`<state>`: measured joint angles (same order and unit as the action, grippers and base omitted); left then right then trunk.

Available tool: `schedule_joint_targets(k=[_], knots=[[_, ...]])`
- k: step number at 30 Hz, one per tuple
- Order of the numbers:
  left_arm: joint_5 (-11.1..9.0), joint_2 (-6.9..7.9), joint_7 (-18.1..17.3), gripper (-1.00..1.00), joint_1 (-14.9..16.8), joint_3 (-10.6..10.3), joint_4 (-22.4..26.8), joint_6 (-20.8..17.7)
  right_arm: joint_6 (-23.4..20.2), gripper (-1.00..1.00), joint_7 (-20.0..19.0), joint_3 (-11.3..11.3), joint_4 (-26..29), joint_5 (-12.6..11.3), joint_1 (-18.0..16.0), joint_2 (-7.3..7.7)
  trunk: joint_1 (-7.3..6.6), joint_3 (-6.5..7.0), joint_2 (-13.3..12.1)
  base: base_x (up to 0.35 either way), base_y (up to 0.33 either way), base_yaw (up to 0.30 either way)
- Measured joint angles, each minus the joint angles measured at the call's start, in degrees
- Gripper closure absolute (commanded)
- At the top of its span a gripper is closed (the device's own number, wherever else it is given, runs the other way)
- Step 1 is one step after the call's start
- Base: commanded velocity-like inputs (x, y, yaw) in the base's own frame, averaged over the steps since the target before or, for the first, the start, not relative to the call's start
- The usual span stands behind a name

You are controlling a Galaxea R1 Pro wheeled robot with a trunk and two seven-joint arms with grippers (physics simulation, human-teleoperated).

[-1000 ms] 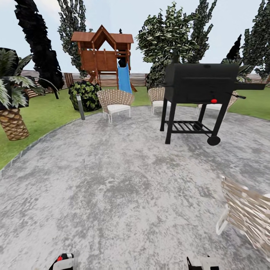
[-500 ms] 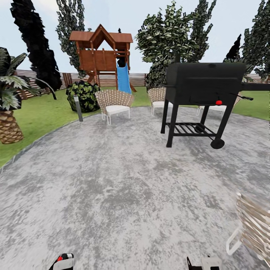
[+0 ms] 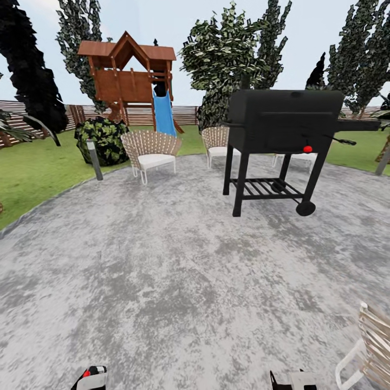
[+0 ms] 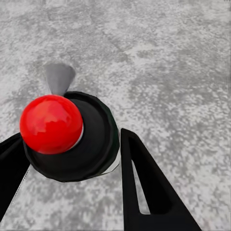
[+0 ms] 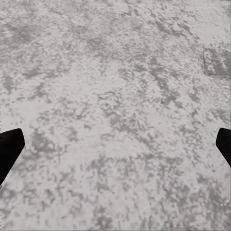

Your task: Pick up the pesticide atomizer in the garden and spray insectifuge to fully cover both potted plants in the garden.

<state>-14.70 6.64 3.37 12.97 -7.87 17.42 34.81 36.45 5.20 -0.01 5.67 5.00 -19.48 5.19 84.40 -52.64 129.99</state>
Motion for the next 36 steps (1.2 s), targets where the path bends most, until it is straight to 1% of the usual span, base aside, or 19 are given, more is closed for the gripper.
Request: schedule_joint_targets(k=[9,36], knots=[[0.04,0.0,-0.02,1.0,0.01,0.0,-0.01,0.0,0.0,-1.0,0.01,0.0,0.0,0.0,0.0,0.0,0.0,0.0,0.0,0.337,0.107,-0.028],[0.05,-0.01,-0.02,1.0,0.02,0.0,-0.03,0.0,0.01,-1.0,0.02,0.0,0.02,0.0,0.01,0.01,0.0,0.0,0.0,0.338,0.002,-0.261]])
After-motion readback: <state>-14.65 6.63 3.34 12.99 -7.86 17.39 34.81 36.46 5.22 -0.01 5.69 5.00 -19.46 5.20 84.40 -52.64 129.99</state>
